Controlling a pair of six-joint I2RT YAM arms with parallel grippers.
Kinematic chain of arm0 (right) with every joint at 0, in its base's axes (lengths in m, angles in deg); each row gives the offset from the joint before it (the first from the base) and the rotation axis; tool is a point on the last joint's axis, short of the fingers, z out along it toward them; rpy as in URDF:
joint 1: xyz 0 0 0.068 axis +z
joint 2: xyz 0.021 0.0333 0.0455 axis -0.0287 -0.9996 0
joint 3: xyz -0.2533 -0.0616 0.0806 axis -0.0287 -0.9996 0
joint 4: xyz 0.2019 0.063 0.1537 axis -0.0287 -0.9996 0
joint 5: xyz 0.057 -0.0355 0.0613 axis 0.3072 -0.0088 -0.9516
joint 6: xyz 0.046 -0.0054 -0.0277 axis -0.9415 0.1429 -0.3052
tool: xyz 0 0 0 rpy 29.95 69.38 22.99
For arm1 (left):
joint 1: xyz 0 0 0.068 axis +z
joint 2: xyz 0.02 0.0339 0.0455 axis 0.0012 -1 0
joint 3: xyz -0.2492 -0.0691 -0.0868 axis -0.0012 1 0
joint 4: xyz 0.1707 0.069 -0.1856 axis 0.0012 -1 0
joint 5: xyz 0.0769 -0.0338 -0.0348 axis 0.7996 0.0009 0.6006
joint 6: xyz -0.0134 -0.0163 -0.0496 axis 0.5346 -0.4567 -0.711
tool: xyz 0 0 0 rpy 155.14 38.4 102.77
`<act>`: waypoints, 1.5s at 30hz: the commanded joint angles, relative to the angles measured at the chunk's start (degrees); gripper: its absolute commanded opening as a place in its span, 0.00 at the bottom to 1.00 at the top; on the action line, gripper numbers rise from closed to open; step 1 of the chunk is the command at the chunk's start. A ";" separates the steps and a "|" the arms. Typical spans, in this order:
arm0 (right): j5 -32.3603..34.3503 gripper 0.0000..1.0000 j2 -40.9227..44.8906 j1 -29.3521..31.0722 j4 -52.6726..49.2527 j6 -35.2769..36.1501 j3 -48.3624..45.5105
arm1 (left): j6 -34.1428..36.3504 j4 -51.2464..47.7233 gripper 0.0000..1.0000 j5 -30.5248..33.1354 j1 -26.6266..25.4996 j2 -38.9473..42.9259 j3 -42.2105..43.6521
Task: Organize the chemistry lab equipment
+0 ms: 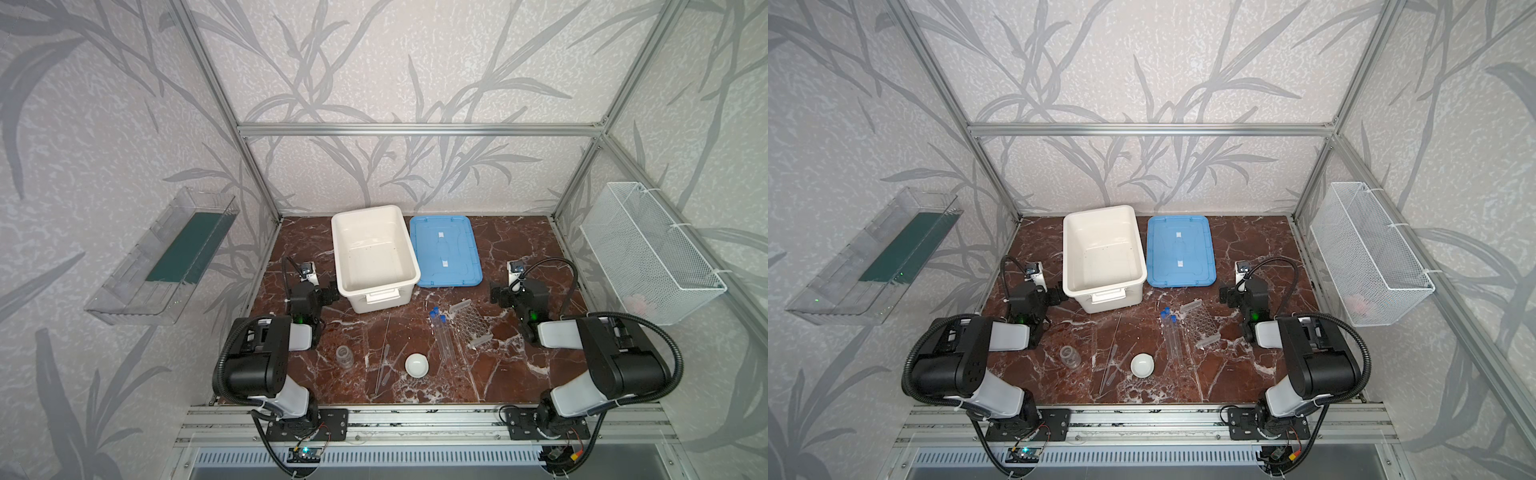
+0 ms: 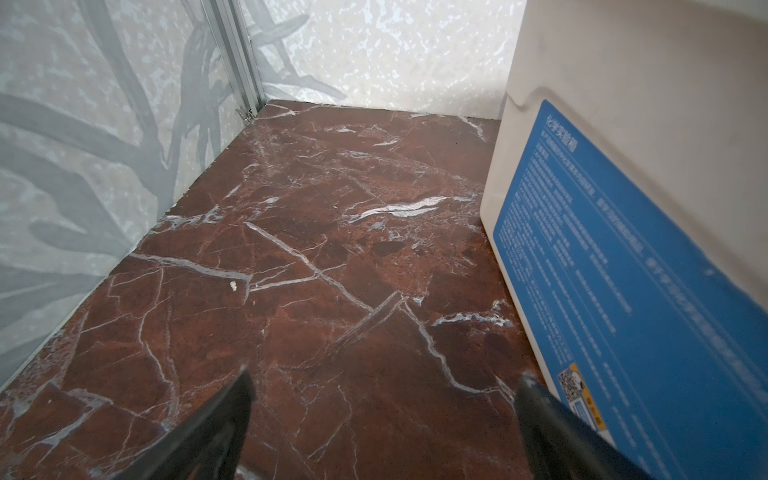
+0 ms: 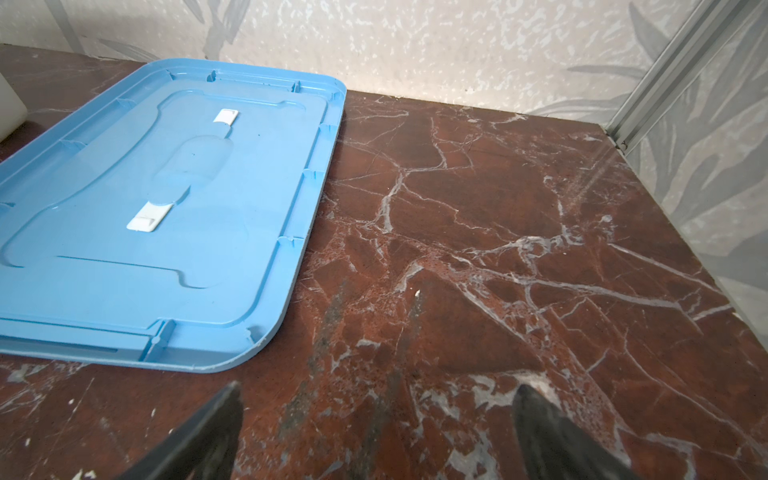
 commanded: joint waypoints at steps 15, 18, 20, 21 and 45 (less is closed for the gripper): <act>0.05 0.99 0.76 0.08 0.81 0.48 0.81 | 0.80 1.47 0.99 0.48 -0.11 -0.13 -0.88; 0.37 0.99 1.19 0.10 1.71 0.15 0.39 | -0.64 1.18 0.99 4.01 -0.06 1.13 -0.51; 0.32 0.99 3.06 0.11 2.50 0.34 -0.23 | -1.76 -1.56 0.99 7.53 -0.09 4.26 -0.37; 0.26 0.99 5.04 0.11 0.61 0.48 -0.15 | -2.14 -3.98 0.99 9.14 -0.17 6.52 -0.61; -20.16 0.99 33.22 3.49 -62.05 -15.30 23.61 | -28.21 -69.35 0.99 -3.82 -12.66 43.12 -33.80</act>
